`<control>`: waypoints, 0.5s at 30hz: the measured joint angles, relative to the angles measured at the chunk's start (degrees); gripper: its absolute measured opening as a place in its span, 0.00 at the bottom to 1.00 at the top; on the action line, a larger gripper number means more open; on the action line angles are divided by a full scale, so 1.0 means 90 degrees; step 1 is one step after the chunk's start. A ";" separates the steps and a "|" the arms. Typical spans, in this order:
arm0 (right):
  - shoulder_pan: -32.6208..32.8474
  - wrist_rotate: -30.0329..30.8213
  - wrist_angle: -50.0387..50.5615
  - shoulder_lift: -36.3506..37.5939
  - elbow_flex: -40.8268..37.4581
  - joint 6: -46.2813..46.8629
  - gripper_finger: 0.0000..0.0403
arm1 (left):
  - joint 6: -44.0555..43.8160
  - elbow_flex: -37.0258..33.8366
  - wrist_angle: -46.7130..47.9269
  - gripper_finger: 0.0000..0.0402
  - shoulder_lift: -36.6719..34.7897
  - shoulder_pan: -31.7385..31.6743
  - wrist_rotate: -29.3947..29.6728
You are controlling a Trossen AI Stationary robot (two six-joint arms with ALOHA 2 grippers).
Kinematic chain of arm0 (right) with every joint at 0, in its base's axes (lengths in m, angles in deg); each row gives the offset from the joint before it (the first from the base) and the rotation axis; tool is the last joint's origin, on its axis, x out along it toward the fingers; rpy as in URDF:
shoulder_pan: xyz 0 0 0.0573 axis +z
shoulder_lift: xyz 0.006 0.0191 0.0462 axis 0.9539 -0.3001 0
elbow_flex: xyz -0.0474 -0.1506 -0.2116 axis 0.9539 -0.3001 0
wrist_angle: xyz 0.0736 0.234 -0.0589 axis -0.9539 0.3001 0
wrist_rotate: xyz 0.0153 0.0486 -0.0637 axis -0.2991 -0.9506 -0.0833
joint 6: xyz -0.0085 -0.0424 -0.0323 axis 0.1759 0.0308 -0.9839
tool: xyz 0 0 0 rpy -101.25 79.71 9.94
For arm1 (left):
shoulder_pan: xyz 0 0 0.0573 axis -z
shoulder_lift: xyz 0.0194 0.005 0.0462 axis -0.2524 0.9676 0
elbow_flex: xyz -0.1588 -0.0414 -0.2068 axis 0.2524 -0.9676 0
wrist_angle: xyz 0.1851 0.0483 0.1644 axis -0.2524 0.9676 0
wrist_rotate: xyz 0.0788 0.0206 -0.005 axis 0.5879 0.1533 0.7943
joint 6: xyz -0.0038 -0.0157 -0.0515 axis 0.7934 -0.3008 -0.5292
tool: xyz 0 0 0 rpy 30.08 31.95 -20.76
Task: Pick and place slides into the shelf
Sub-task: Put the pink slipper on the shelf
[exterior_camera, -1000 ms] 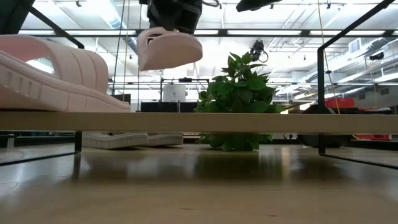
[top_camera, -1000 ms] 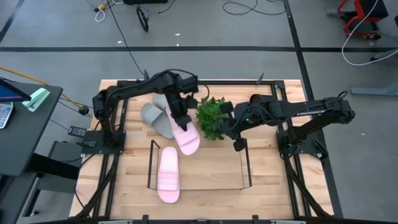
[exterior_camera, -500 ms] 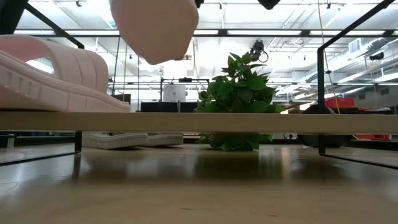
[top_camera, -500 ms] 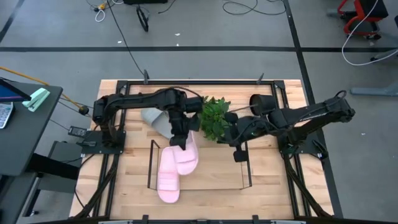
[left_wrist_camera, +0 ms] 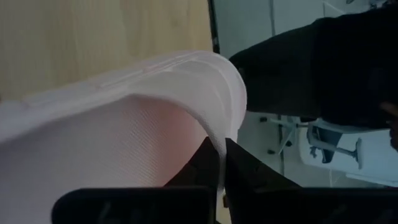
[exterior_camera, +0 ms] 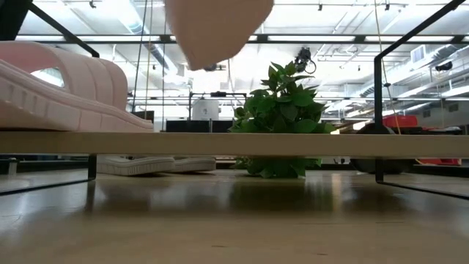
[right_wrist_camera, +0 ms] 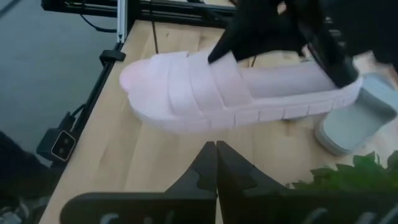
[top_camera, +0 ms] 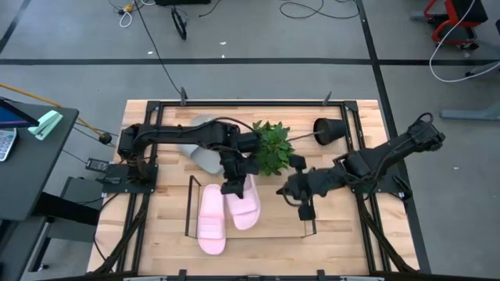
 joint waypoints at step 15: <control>0.1392 0.1887 -0.0073 0.0000 0.0000 0.0481 0.00 | -0.0684 -0.0006 -0.0281 0.03 0.0971 0.0767 -0.0002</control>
